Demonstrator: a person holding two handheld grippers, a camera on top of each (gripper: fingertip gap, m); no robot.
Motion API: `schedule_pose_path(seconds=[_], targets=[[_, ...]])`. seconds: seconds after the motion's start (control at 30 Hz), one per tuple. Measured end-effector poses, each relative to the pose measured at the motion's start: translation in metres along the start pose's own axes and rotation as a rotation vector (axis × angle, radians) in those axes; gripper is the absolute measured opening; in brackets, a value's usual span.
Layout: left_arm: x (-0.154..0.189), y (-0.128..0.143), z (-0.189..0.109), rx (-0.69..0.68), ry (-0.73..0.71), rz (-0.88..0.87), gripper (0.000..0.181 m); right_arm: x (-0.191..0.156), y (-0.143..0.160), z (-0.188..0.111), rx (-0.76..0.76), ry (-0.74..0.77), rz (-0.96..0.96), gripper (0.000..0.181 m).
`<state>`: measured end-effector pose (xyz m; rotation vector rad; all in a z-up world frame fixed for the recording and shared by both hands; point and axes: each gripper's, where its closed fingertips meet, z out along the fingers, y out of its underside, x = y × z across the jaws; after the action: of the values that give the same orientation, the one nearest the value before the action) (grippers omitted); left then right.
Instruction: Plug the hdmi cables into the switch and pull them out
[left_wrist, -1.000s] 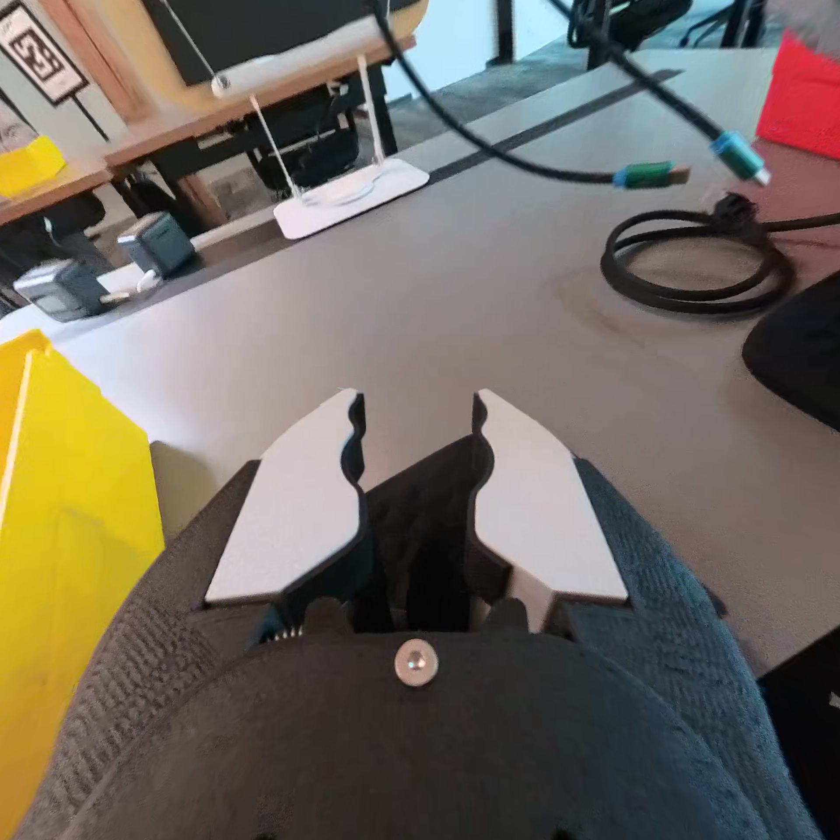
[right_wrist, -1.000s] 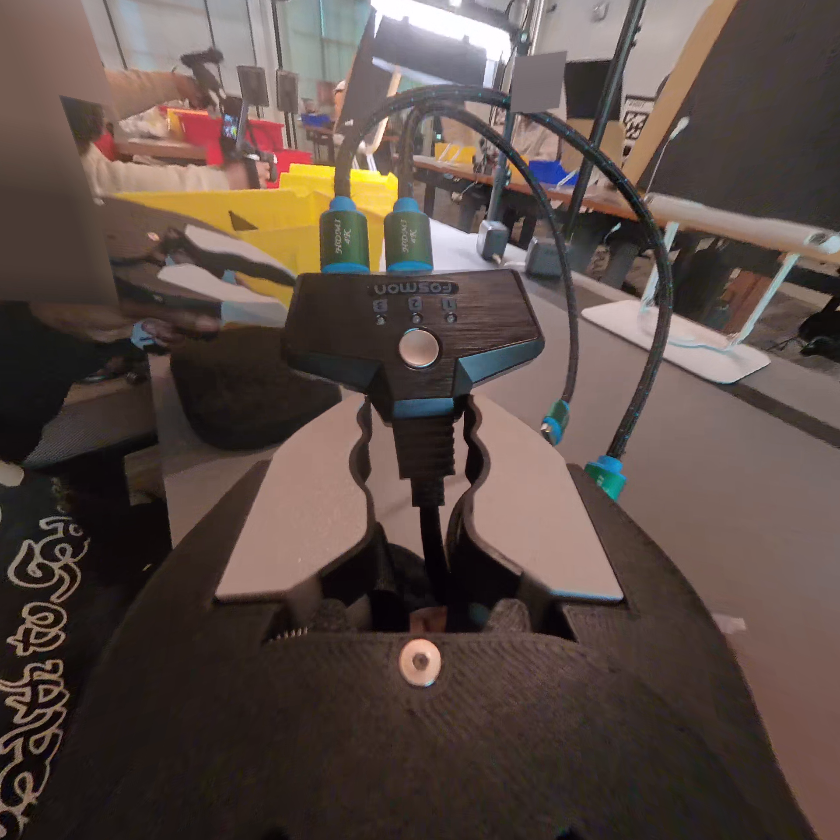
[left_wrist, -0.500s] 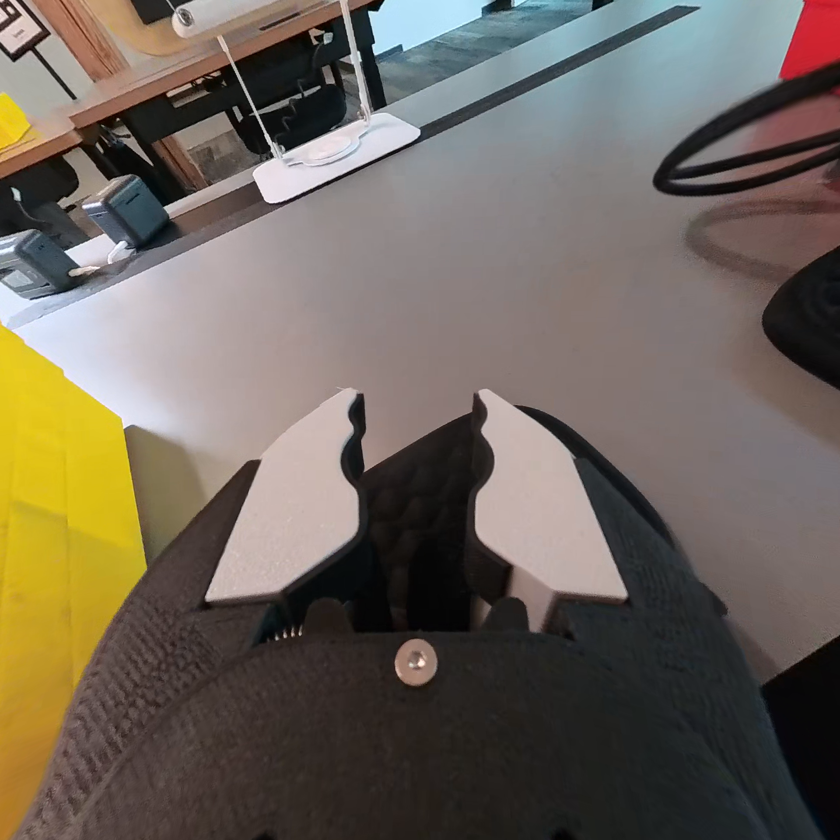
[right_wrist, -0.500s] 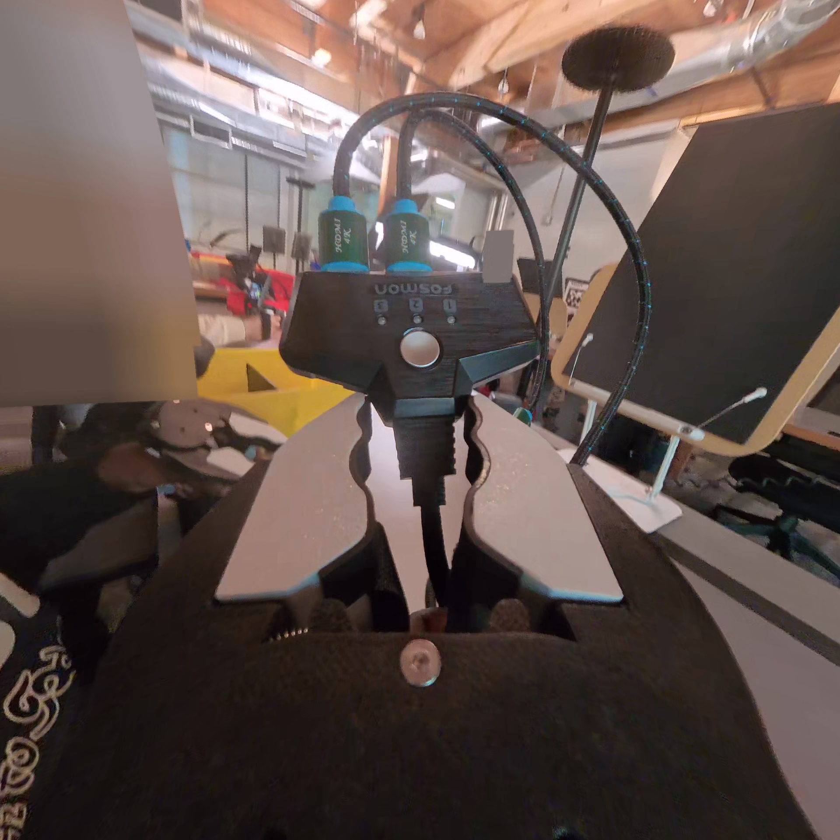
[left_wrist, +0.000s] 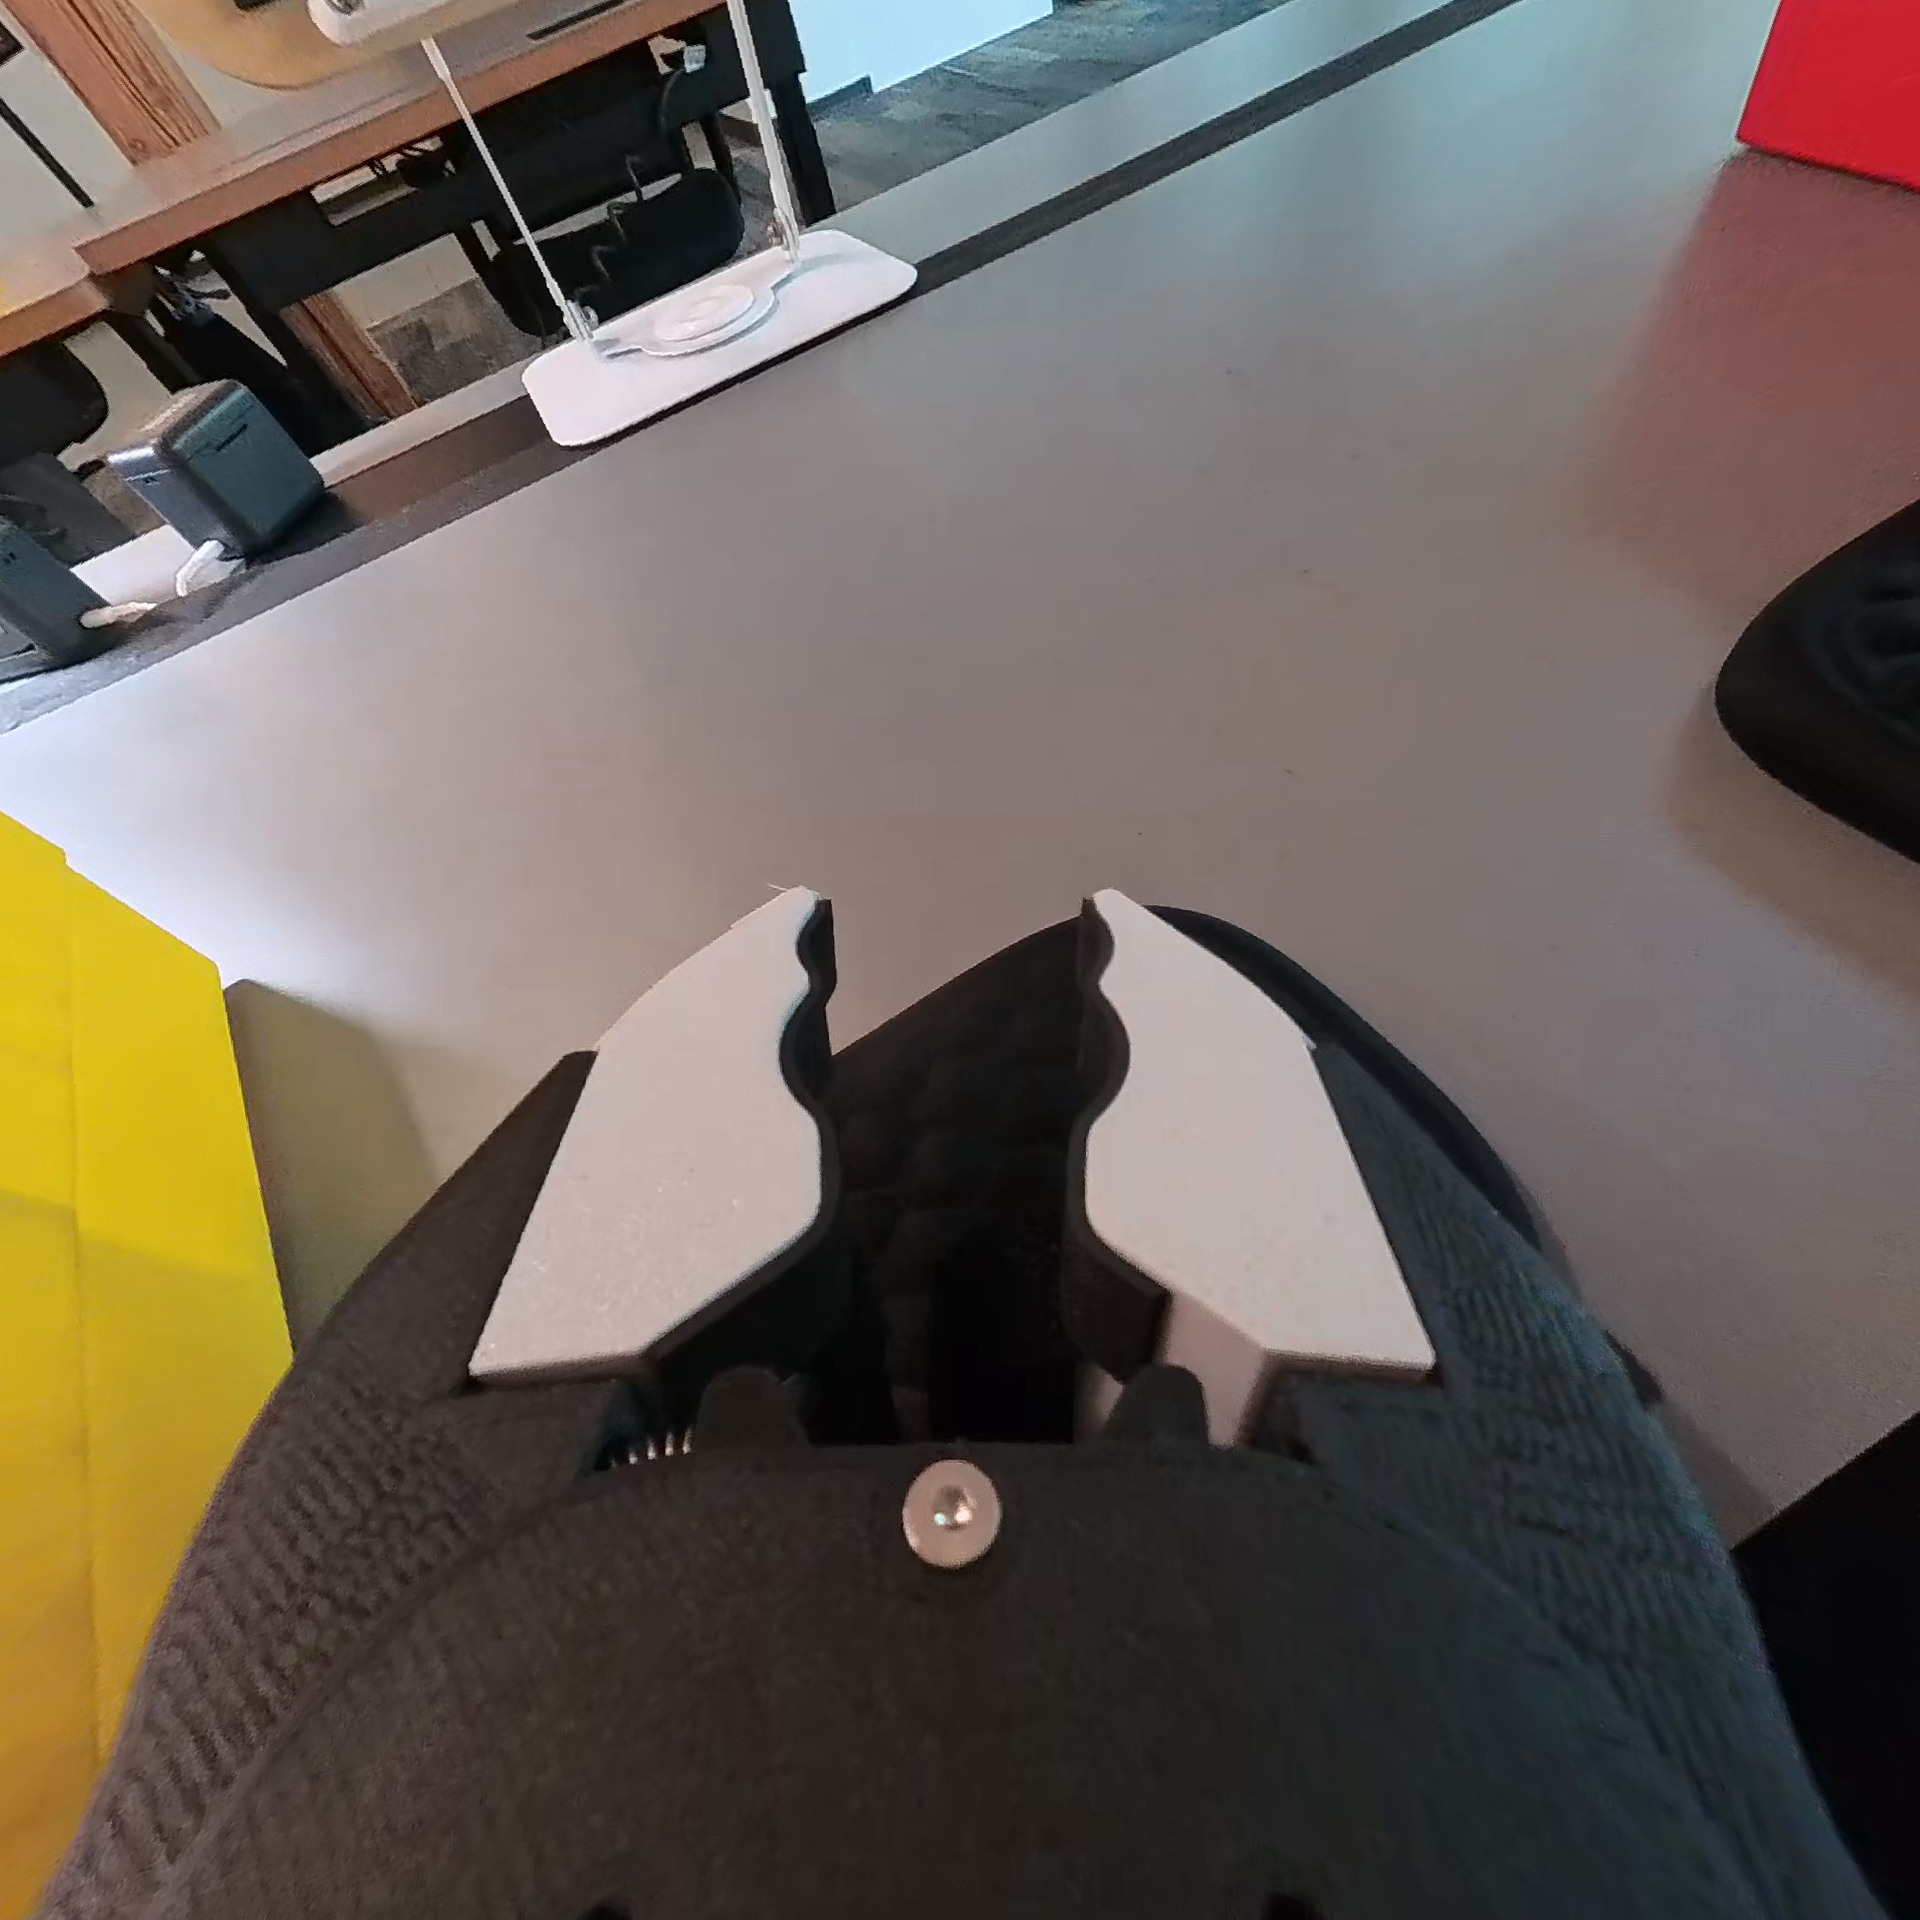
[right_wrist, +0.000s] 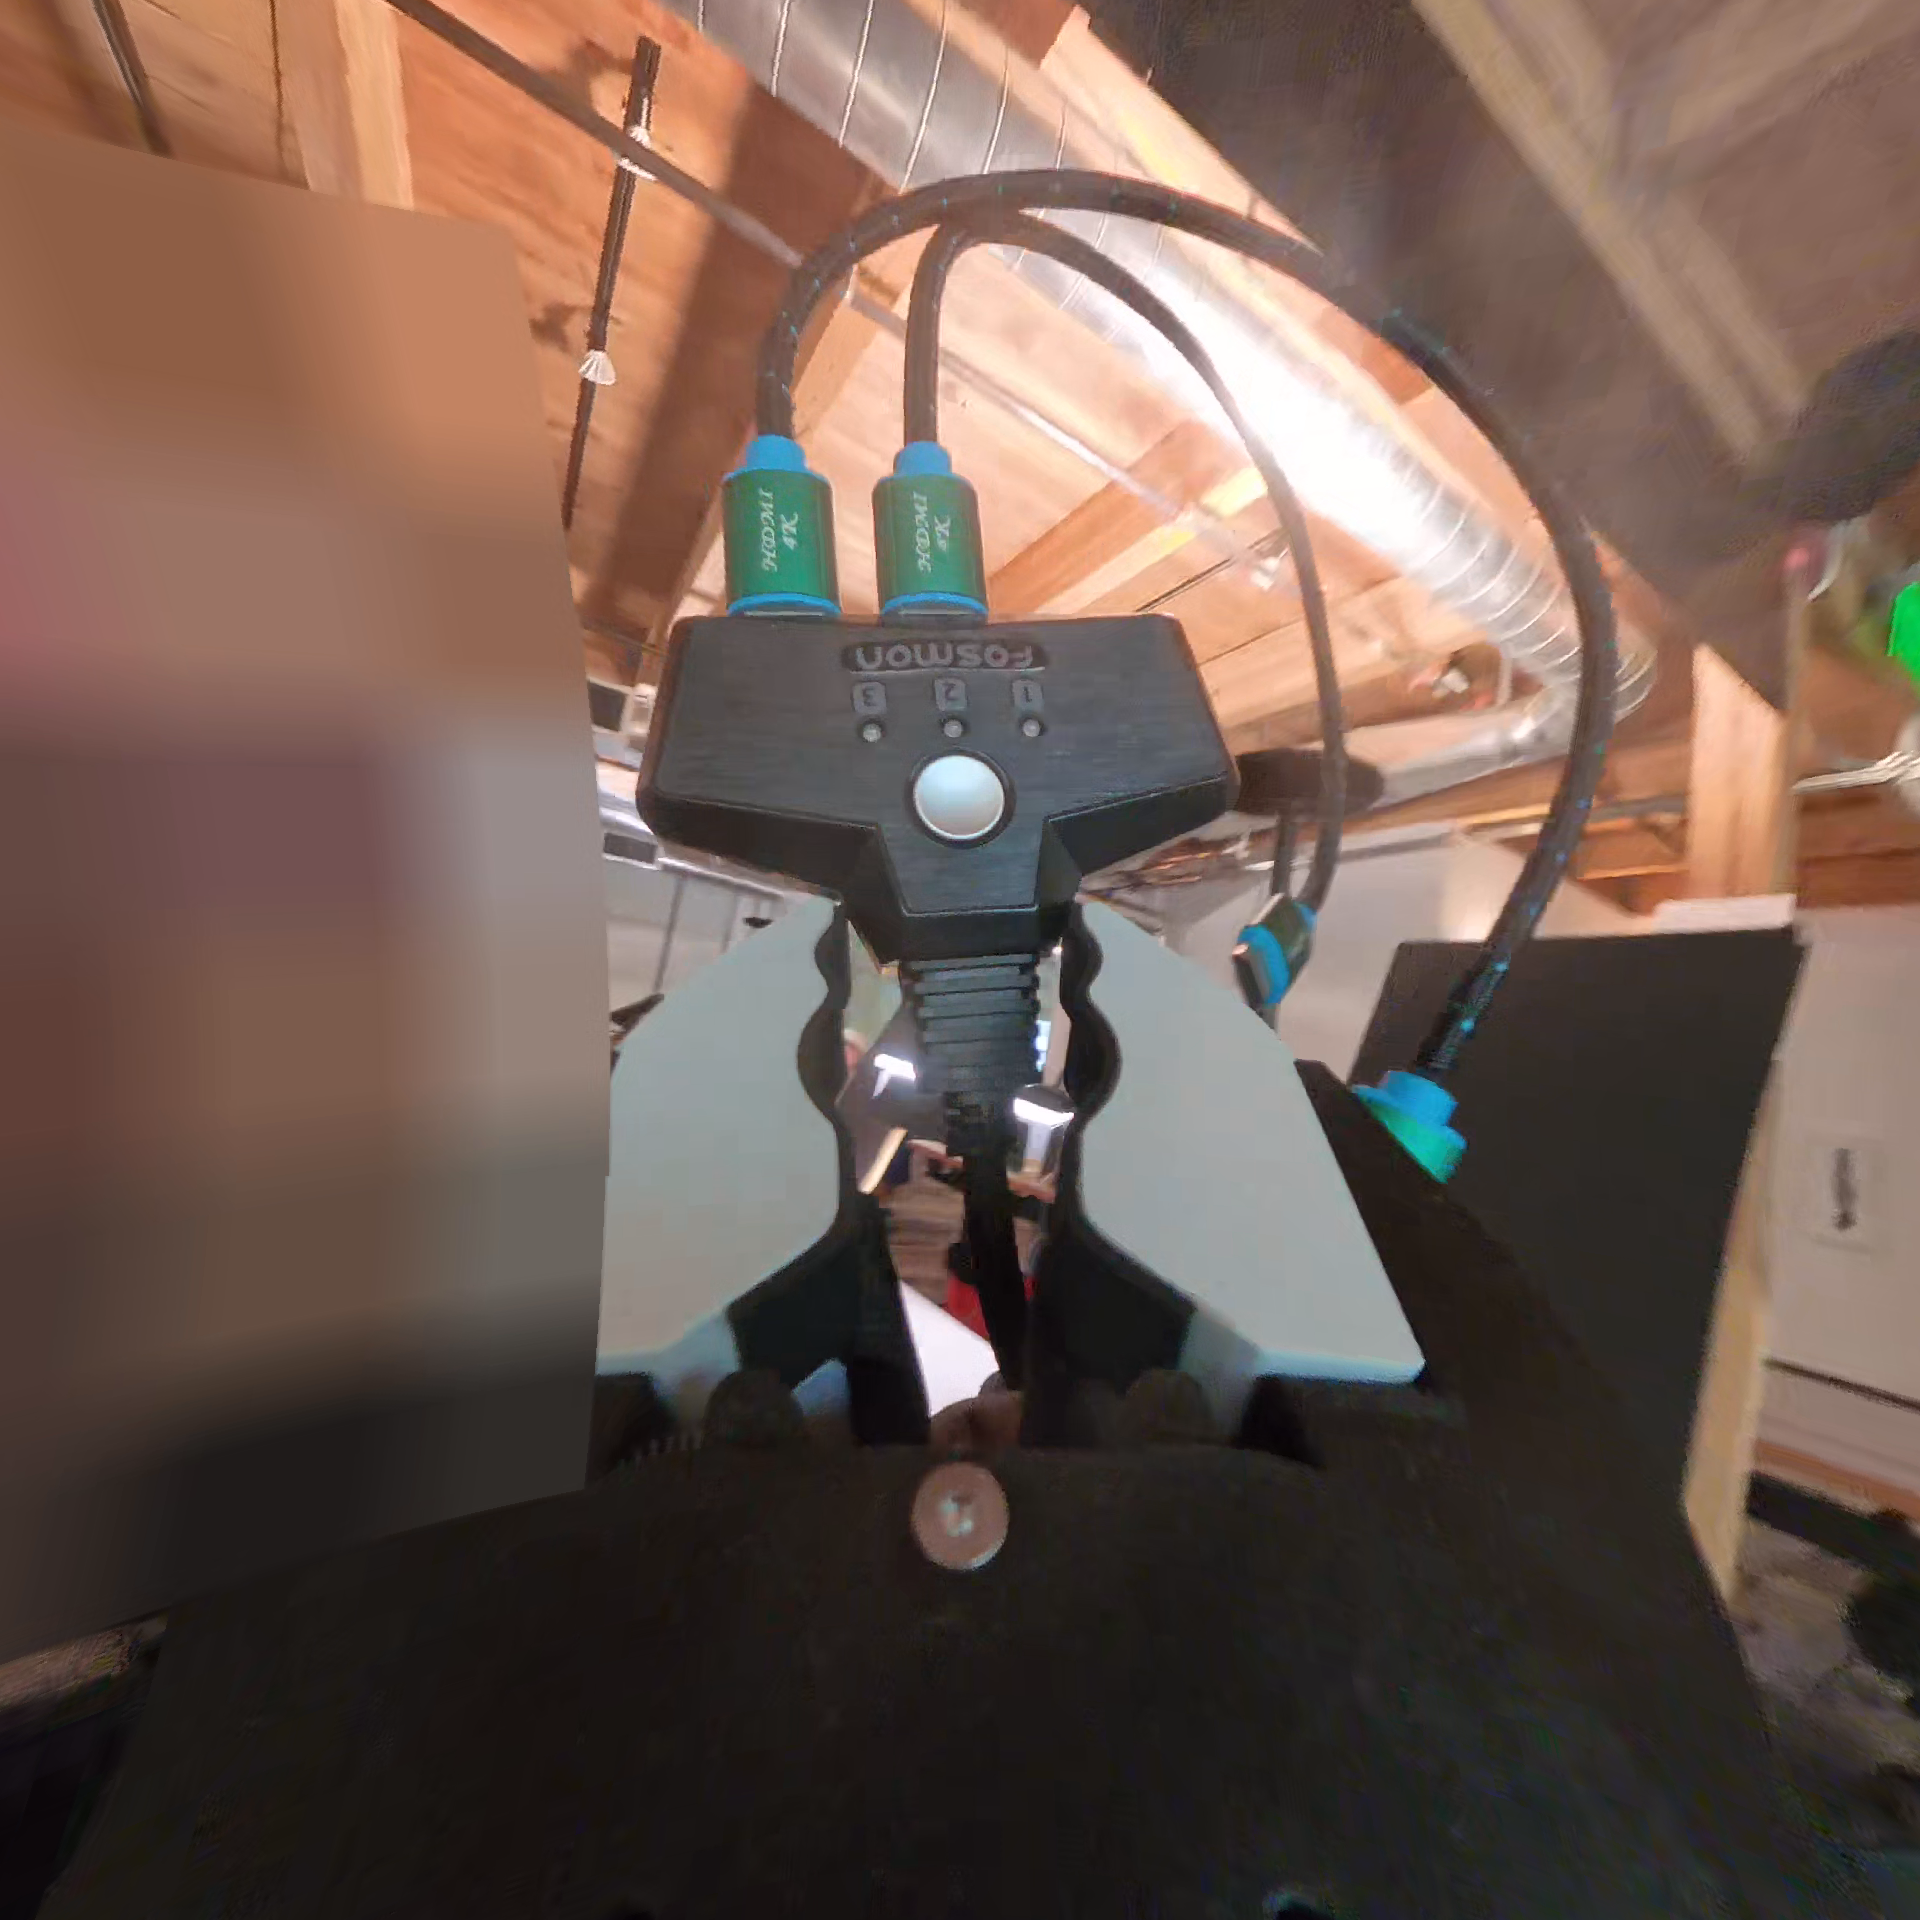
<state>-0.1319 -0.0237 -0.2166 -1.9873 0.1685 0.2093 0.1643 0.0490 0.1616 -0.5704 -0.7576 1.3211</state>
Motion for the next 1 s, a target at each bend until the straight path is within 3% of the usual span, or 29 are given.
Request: schedule_pose_path(seconds=[0.03, 0.17, 0.27, 0.47, 0.63, 0.8, 0.9, 1.0], targets=[[0.001, 0.0, 0.0, -0.003, -0.001, 0.005, 0.045, 0.002, -0.009, -0.003, 0.006, 0.016, -0.031, 0.039], [0.001, 0.002, 0.002, -0.018, -0.009, 0.025, 0.045, 0.013, -0.031, -0.027, 0.006, 0.126, -0.163, 0.039], [0.002, 0.004, 0.003, -0.032, -0.013, 0.041, 0.045, 0.024, -0.032, -0.059, -0.016, 0.235, -0.242, 0.039], [0.004, 0.007, 0.005, -0.059, -0.026, 0.073, 0.045, 0.067, 0.014, -0.15, -0.093, 0.542, -0.223, 0.039], [0.004, 0.008, 0.006, -0.067, -0.018, 0.067, 0.044, 0.097, 0.085, -0.234, -0.392, 0.843, -0.254, 0.038], [0.005, 0.01, 0.007, -0.083, -0.023, 0.087, 0.044, 0.108, 0.155, -0.3, -0.829, 1.078, -0.19, 0.039], [0.006, 0.011, 0.008, -0.091, -0.023, 0.098, 0.044, 0.102, 0.198, -0.331, -1.131, 1.114, -0.102, 0.039], [0.006, 0.011, 0.008, -0.094, -0.02, 0.095, 0.044, 0.102, 0.217, -0.352, -1.348, 1.139, -0.069, 0.039]])
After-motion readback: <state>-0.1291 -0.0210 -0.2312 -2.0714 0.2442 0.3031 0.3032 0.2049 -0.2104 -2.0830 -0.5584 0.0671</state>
